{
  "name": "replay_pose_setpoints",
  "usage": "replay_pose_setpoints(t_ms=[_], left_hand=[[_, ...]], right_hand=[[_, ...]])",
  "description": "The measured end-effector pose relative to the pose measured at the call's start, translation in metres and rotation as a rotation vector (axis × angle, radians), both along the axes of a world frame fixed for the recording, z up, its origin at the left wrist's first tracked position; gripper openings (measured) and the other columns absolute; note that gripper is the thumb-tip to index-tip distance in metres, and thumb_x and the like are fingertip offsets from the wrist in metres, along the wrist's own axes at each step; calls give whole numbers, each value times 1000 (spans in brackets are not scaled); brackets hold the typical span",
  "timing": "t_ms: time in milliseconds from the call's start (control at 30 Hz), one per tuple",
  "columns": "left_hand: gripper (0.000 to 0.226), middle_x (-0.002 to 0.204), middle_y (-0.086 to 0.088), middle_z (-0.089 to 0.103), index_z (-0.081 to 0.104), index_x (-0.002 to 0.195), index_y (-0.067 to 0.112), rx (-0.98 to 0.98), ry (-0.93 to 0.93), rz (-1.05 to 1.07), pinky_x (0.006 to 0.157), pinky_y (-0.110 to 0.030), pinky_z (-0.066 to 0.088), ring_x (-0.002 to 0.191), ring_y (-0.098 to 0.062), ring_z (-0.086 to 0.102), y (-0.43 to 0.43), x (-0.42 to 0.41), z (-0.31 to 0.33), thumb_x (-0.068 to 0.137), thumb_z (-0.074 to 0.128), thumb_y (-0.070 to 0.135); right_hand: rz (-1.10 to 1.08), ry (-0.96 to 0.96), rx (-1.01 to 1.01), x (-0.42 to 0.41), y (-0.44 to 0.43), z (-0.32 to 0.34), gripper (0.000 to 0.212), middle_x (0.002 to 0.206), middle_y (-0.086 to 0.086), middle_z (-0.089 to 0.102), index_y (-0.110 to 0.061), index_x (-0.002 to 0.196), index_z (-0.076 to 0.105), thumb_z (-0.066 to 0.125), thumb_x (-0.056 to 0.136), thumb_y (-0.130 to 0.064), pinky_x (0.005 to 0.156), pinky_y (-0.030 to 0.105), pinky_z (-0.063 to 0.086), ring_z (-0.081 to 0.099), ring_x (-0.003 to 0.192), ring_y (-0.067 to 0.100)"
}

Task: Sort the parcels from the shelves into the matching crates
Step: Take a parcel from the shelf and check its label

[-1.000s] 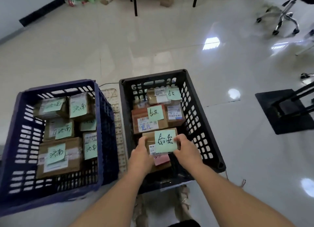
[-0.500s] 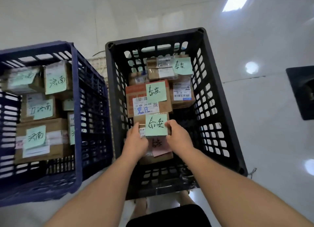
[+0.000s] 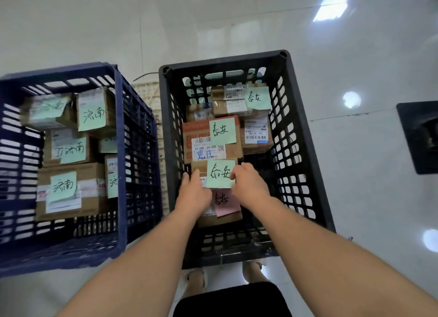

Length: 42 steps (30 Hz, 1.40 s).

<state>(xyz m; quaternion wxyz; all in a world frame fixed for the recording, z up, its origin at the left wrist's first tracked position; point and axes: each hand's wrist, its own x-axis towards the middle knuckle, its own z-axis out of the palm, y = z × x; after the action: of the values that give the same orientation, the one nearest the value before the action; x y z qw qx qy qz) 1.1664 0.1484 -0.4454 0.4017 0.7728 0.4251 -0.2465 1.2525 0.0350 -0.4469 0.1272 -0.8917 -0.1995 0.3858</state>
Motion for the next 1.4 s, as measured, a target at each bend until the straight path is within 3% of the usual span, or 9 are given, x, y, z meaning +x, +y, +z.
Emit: replay_pose_setpoints(t_ms=[67, 133, 367, 533, 700, 967, 1400], left_hand=[[46, 149, -11, 32, 43, 135, 19, 23, -5, -67, 106, -37, 34, 134, -27, 33, 0, -1, 21, 90, 45, 12], [47, 146, -7, 37, 42, 138, 19, 69, -26, -112, 106, -37, 36, 132, -24, 36, -2, -1, 45, 91, 46, 14], [60, 160, -5, 9, 17, 152, 16, 326, -162, -155, 116, -35, 18, 146, -21, 11, -16, -3, 138, 99, 43, 25], [67, 161, -8, 1, 4, 153, 18, 563, -63, -148, 119, -44, 11, 147, -24, 5, -18, -28, 172, 100, 35, 43], [67, 161, -7, -9, -5, 153, 21, 630, 63, -53, 118, -48, 0, 148, -25, -5, -21, -68, 202, 100, 25, 50], [69, 160, -8, -11, -7, 152, 23, 759, 102, 113, 118, -49, -2, 148, -25, -7, -21, -154, 241, 98, 17, 57], [70, 160, -5, -12, -9, 152, 24, 870, 193, 450, 117, -49, -3, 148, -23, -8, -80, -372, 288, 96, 14, 60]], right_hand=[[37, -54, -25, 1, 1, 24, 31, 130, 7, 40, -14, 121, 50, 52, 91, -10, 83, 39, 47, 45, 114, 26], [102, -95, -42, 3, 2, 49, 35, 130, 8, 40, -12, 127, 48, 51, 92, -11, 84, 39, 45, 43, 117, 27], [319, -258, 31, 3, 3, 139, 36, 127, 10, 42, -12, 128, 44, 49, 92, -13, 86, 36, 43, 42, 117, 27], [477, -370, 129, -9, 6, 183, 35, 128, 10, 44, -11, 128, 44, 47, 94, -16, 90, 37, 44, 43, 117, 25], [618, -439, 238, -30, 14, 218, 36, 129, 9, 44, -13, 129, 44, 49, 95, -26, 93, 36, 42, 42, 119, 25], [882, -607, 328, -91, 38, 257, 53, 146, 13, 33, -17, 139, 37, 50, 94, -42, 108, 44, 29, 31, 133, 33], [1220, -684, 458, -293, 28, 310, 70, 159, 10, 13, -23, 150, 17, 41, 94, -56, 116, 52, 9, 12, 145, 31]])
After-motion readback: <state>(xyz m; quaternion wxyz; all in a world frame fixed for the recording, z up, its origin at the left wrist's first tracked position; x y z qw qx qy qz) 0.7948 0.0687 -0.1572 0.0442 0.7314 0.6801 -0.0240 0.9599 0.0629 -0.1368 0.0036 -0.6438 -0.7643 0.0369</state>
